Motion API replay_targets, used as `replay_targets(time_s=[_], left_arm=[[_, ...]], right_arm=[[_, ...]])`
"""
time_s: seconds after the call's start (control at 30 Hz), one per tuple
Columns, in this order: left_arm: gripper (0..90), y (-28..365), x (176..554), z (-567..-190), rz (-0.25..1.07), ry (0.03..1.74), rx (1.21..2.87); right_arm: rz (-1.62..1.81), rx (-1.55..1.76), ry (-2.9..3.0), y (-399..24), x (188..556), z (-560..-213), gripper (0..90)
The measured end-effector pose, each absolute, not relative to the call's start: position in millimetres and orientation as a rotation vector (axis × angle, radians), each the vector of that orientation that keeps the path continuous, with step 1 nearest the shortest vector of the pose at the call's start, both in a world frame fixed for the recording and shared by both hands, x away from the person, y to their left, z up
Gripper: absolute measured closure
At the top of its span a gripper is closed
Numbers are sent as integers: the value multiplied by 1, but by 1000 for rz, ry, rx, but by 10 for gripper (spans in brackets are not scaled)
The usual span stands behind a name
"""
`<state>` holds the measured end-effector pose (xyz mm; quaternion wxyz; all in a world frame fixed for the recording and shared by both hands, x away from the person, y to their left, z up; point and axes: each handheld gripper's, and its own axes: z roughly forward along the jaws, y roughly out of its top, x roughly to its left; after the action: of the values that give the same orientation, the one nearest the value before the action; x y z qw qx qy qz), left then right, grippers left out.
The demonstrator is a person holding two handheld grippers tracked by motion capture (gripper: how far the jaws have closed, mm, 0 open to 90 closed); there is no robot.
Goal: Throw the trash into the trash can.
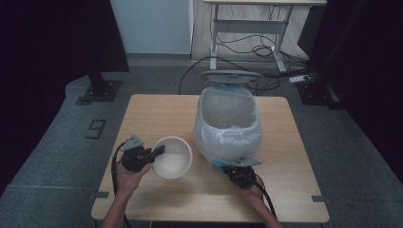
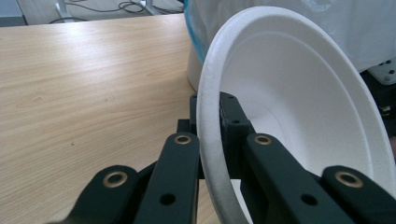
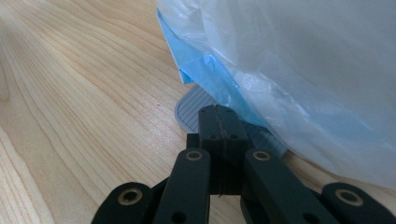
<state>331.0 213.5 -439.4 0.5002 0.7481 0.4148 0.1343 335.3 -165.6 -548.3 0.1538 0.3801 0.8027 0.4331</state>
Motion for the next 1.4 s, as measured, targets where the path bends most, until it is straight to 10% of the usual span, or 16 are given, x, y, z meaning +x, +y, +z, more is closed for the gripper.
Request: replay_targets(time_s=[1.4], left_arm=[[864, 205, 337, -385, 387, 924, 1785]], right_arm=[[1244, 1093, 2301, -166, 335, -548, 897]])
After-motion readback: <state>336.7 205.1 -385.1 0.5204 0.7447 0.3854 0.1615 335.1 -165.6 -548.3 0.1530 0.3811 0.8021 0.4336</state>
